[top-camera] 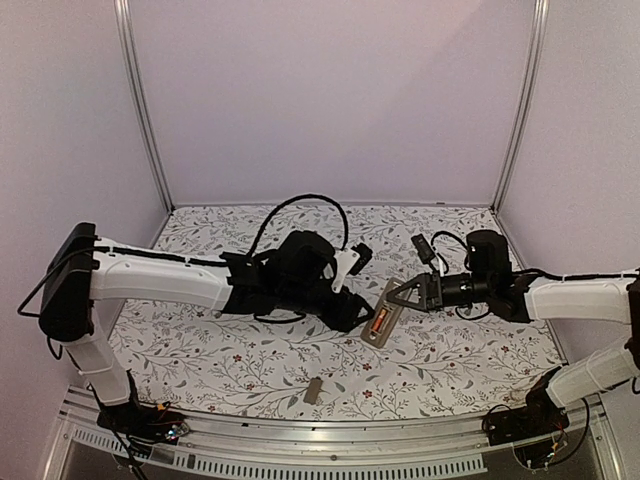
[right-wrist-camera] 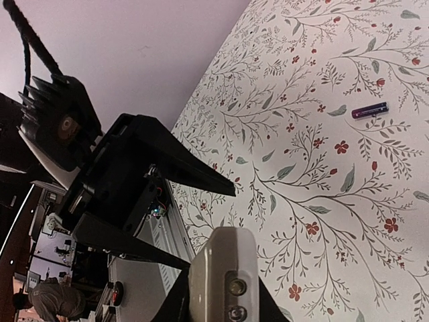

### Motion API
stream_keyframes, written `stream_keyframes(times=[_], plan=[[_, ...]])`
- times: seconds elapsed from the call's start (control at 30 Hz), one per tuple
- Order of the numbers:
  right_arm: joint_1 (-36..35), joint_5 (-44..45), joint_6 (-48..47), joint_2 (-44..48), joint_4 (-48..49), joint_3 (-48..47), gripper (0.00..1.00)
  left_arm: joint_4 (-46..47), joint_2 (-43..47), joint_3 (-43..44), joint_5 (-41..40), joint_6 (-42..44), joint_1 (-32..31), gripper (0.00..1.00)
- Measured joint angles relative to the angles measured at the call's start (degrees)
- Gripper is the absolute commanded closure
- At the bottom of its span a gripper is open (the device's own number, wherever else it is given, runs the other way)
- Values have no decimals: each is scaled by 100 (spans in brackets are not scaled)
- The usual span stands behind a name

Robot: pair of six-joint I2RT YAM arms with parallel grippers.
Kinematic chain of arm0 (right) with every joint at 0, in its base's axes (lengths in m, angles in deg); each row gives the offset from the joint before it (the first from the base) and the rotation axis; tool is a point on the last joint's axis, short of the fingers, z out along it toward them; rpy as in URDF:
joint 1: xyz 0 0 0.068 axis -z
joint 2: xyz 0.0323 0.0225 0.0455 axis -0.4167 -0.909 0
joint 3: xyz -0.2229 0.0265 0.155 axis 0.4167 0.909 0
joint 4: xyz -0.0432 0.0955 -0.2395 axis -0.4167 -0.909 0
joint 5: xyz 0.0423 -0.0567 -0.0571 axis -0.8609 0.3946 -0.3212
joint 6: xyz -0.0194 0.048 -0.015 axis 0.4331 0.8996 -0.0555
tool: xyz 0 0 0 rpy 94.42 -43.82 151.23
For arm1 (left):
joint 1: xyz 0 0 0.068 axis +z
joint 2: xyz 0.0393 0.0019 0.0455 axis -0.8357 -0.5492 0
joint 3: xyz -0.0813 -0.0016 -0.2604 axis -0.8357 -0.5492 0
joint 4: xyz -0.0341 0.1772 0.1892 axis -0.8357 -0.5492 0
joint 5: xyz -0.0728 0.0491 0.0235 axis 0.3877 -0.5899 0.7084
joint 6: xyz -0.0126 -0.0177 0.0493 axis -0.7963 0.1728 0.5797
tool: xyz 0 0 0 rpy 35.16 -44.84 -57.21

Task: Load the batteries into the remote control
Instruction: Press the battery in the battery compartment.

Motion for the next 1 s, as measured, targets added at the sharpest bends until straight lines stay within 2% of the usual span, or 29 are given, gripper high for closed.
stream_keyframes(times=[0.27,0.37,0.5,0.63,0.7,0.77,0.9,1.0], plan=[[0,153,-87,125,-153,2,100,98,-260,243,101,-299,-179,42],[0,166,-87,125,-164,2,100,149,-369,352,98,-372,-203,49],[0,170,-87,131,-168,2,100,140,-586,533,50,-387,-208,52],[0,195,-90,168,-208,2,100,31,-708,671,2,-382,-208,64],[17,238,-87,173,-210,4,100,-24,-748,748,-33,-363,-219,67],[26,264,-85,190,-210,4,100,-66,-780,820,-72,-332,-232,61],[68,262,-85,219,-227,31,100,-201,-809,903,-142,-229,-243,40],[151,199,-90,221,-240,57,100,-393,-811,968,-125,-70,-240,32]])
